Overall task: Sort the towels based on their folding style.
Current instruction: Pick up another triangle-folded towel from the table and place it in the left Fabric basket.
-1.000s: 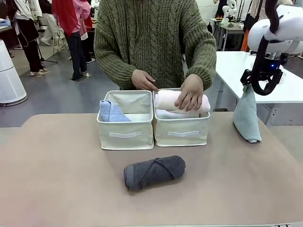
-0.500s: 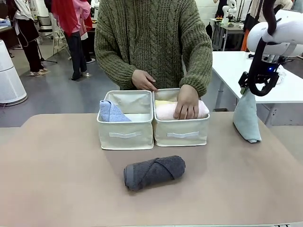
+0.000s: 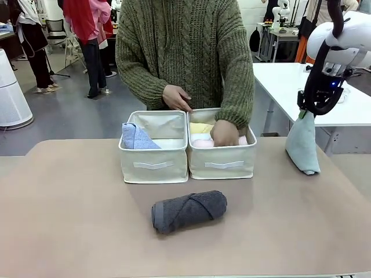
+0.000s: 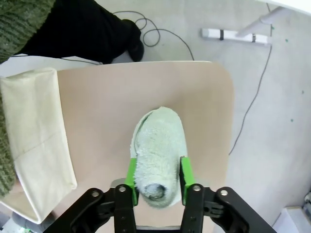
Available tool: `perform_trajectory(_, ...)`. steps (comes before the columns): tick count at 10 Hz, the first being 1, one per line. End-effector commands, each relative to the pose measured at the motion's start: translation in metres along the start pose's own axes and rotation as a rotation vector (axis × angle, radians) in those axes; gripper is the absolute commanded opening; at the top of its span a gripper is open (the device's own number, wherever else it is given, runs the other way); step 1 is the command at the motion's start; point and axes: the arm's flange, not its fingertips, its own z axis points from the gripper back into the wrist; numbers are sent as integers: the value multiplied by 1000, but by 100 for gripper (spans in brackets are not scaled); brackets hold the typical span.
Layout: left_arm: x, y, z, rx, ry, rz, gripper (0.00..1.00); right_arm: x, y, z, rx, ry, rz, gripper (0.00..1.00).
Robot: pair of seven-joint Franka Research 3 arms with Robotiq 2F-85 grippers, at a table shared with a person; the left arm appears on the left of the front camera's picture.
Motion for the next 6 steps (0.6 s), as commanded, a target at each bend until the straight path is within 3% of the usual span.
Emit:
perform_trajectory(1, 2, -2, 0, 7, -13, -7, 100, 7, -1, 1, 38, 9, 10, 0)
perform_trajectory(6, 2, -2, 0, 7, -13, -7, 100, 7, -1, 3, 46, 6, 4, 0)
